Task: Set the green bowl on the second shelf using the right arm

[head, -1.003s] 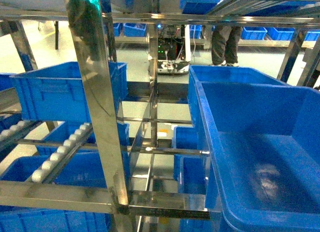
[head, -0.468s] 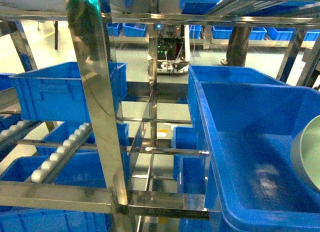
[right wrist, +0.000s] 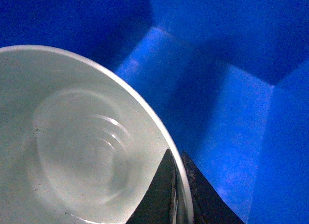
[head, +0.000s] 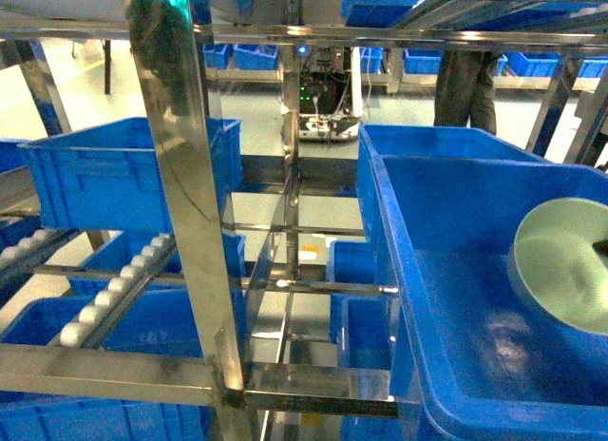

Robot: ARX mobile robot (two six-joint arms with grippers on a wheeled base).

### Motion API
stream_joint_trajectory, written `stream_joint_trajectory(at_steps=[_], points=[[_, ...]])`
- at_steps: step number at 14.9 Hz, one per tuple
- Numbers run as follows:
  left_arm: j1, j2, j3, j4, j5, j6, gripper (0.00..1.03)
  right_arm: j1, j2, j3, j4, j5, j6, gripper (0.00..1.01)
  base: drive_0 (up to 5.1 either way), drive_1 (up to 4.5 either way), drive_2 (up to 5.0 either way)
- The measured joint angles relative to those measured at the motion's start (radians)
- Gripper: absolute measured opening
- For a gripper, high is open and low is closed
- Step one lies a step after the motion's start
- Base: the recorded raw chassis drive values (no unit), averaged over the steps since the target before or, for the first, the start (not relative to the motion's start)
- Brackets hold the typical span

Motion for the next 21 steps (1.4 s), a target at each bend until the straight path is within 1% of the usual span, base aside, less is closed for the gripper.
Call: stream_joint_trajectory(at_steps=[3,6,11,12,13,14,15,16,17,18,19,20,21], points=[[0.0,0.0,0.0,0.0,0.0,0.0,0.98,0.001,0.059,0.004,-0.027,-0.002,-0.005,0.02,0.0,0.0,0.0],[0.0,0.0,0.0,0.0,0.0,0.0,0.98,-0.007,0.09,0.032,-0.046,-0.014,-0.005,0.02,0.0,0.0,0.0],[0.0,0.0,0.0,0.0,0.0,0.0,0.98,0.002,0.113,0.044,-0.064,-0.032,-0.001,0.02,0.0,0.0,0.0],[0.0,0.0,0.0,0.0,0.0,0.0,0.98,0.0,0.113,0.042,-0.042,-0.021,0.014,0.33,0.0,0.0,0.0],[0.0,0.0,0.0,0.0,0.0,0.0,0.98,-0.029,0.11,0.029,0.052,-0.015,0.042,0.7,0.0,0.0,0.0],[0.0,0.0,0.0,0.0,0.0,0.0,0.98,-0.04,0.092,0.018,0.097,0.002,0.056,0.83,0.0,0.0,0.0],[0.0,0.0,0.0,0.0,0.0,0.0,0.98,-0.045,0.066,-0.004,0.146,0.006,0.072,0.94,0.0,0.0,0.0],[0.0,0.0,0.0,0.0,0.0,0.0,0.98,-0.052,0.021,-0.033,0.185,0.011,0.097,1.0,0.0,0.0,0.0],[0.0,0.0,0.0,0.0,0.0,0.0,0.98,-0.053,-0.026,-0.069,0.231,0.017,0.11,0.97,0.0,0.0,0.0],[0.0,0.0,0.0,0.0,0.0,0.0,0.98,-0.052,-0.078,-0.115,0.277,0.016,0.119,0.98,0.0,0.0,0.0],[0.0,0.0,0.0,0.0,0.0,0.0,0.98,-0.052,-0.147,-0.188,0.332,0.013,0.119,0.98,0.0,0.0,0.0],[0.0,0.0,0.0,0.0,0.0,0.0,0.98,-0.052,-0.193,-0.24,0.353,0.013,0.119,0.98,0.0,0.0,0.0],[0.0,0.0,0.0,0.0,0.0,0.0,0.98,-0.053,-0.267,-0.301,0.33,0.009,0.119,0.98,0.0,0.0,0.0]])
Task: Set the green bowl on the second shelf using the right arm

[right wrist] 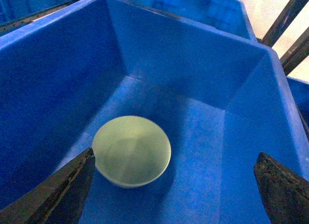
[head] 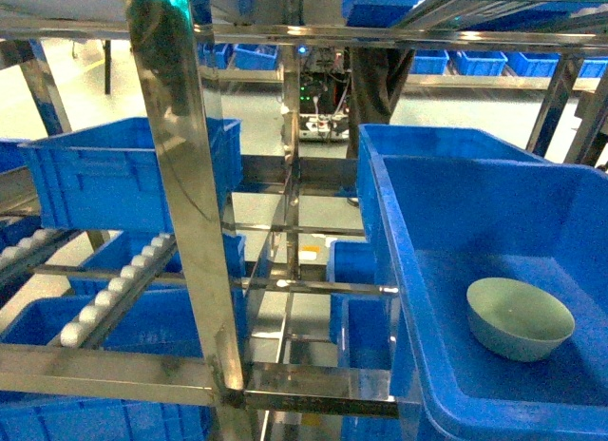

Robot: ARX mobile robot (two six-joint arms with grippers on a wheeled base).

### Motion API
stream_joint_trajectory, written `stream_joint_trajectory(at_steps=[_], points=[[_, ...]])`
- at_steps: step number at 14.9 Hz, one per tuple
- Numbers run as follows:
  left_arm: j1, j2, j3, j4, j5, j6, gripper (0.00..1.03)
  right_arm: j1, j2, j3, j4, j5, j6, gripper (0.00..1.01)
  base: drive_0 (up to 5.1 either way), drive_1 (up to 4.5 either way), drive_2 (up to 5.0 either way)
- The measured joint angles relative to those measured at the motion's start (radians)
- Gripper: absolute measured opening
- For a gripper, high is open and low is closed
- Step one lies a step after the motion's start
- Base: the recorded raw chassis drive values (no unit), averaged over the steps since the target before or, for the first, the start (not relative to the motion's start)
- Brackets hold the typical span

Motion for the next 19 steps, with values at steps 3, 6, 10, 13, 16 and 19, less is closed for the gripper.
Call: stream_joint_trajectory(at_steps=[3,6,10,13,16,19], points=[[0.0,0.0,0.0,0.0,0.0,0.0,0.98,-0.021,-0.208,-0.125,-0.056,-0.023,0.007,0.98,0.0,0.0,0.0],[0.0,0.0,0.0,0.0,0.0,0.0,0.98,-0.095,-0.513,-0.224,-0.202,-0.083,0.036,0.98,0.0,0.0,0.0],[0.0,0.0,0.0,0.0,0.0,0.0,0.98,-0.196,-0.954,-0.277,-0.519,-0.203,0.066,0.98,0.0,0.0,0.0],[0.0,0.0,0.0,0.0,0.0,0.0,0.98,-0.294,-1.208,-0.308,-0.763,-0.315,0.062,0.98,0.0,0.0,0.0],[0.0,0.0,0.0,0.0,0.0,0.0,0.98,-0.407,-1.266,-0.309,-0.876,-0.418,0.018,0.98,0.0,0.0,0.0],[0.0,0.0,0.0,0.0,0.0,0.0,0.98,-0.425,-1.267,-0.318,-0.832,-0.428,-0.02,0.98,0.0,0.0,0.0]])
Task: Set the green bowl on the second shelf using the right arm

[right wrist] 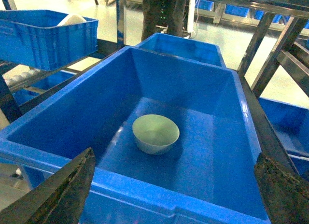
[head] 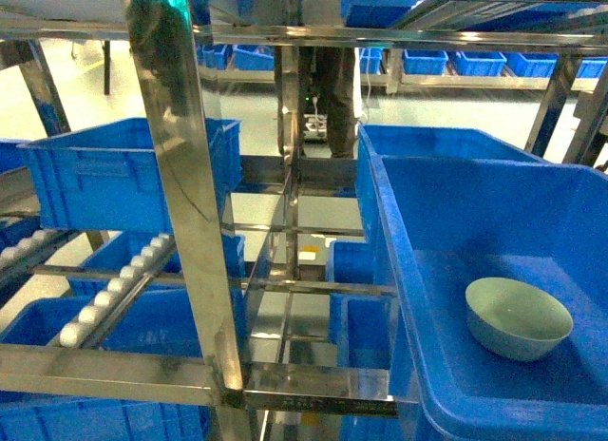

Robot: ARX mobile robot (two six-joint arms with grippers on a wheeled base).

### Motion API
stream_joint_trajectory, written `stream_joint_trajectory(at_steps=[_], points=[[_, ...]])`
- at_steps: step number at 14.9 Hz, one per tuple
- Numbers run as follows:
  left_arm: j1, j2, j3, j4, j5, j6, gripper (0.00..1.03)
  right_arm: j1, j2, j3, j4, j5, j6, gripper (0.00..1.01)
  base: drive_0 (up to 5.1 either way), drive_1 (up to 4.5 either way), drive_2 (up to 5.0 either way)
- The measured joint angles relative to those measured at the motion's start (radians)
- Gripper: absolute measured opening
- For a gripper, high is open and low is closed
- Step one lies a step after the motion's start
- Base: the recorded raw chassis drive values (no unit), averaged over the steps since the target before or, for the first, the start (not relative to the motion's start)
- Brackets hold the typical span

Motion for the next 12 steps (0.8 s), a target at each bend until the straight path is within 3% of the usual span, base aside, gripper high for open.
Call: stream_joint_trajectory(at_steps=[1,2,3,4,6,9,11,12], points=[[0.0,0.0,0.0,0.0,0.0,0.0,0.98,0.002,-0.001,-0.003,0.018,0.004,0.003,0.98,0.0,0.0,0.0],[0.0,0.0,0.0,0.0,0.0,0.0,0.98,0.075,-0.099,-0.1,0.236,0.161,0.103,0.85,0.0,0.0,0.0],[0.0,0.0,0.0,-0.002,0.001,0.0,0.98,0.159,-0.184,-0.163,0.3,0.258,0.198,0.72,0.0,0.0,0.0],[0.0,0.0,0.0,0.0,0.001,0.0,0.98,0.237,-0.212,-0.164,0.294,0.359,0.264,0.57,0.0,0.0,0.0],[0.0,0.0,0.0,0.0,0.0,0.0,0.98,0.332,-0.253,-0.189,0.274,0.465,0.303,0.35,0.0,0.0,0.0],[0.0,0.0,0.0,0.0,0.0,0.0,0.98,0.425,-0.286,-0.212,0.261,0.557,0.317,0.07,0.0,0.0,0.0],[0.0,0.0,0.0,0.0,0.0,0.0,0.98,0.502,-0.311,-0.223,0.249,0.643,0.32,0.02,0.0,0.0,0.0],[0.0,0.0,0.0,0.0,-0.002,0.0,0.98,0.618,-0.323,-0.232,0.246,0.749,0.323,0.02,0.0,0.0,0.0]])
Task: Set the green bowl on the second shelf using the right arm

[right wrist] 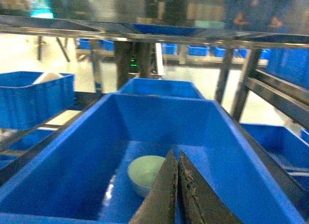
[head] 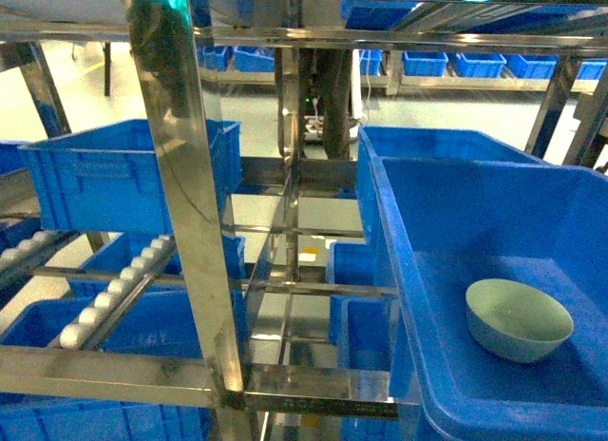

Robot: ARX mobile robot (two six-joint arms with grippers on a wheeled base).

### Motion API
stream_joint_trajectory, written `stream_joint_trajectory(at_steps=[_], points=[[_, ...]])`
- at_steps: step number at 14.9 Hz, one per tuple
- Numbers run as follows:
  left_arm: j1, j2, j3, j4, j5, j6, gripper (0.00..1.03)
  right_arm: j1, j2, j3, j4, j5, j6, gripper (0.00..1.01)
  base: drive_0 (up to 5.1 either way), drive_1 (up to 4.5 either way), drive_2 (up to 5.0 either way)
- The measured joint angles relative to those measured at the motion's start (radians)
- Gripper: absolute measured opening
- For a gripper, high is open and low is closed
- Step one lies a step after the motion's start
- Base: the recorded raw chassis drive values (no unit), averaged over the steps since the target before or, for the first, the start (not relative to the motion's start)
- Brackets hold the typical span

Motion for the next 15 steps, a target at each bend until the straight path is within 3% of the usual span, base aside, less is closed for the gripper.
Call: stream_joint_trajectory(at_steps=[1,3,8,9,15], points=[[0.0,0.0,0.0,0.0,0.003,0.0,0.98,0.027,0.0,-0.002,0.0,0.002,0.0,0.02,0.0,0.0,0.0],[0.0,0.0,0.0,-0.001,0.0,0.0,0.98,0.017,-0.034,-0.035,0.002,0.025,0.001,0.02,0.0,0.0,0.0],[0.0,0.0,0.0,0.0,0.002,0.0,0.98,0.018,-0.038,-0.035,0.003,0.024,0.001,0.02,0.0,0.0,0.0],[0.0,0.0,0.0,0.0,0.002,0.0,0.98,0.018,-0.038,-0.035,0.003,0.024,0.001,0.06,0.0,0.0,0.0],[0.0,0.0,0.0,0.0,0.002,0.0,0.98,0.018,-0.038,-0.035,0.003,0.024,0.001,0.74,0.0,0.0,0.0]])
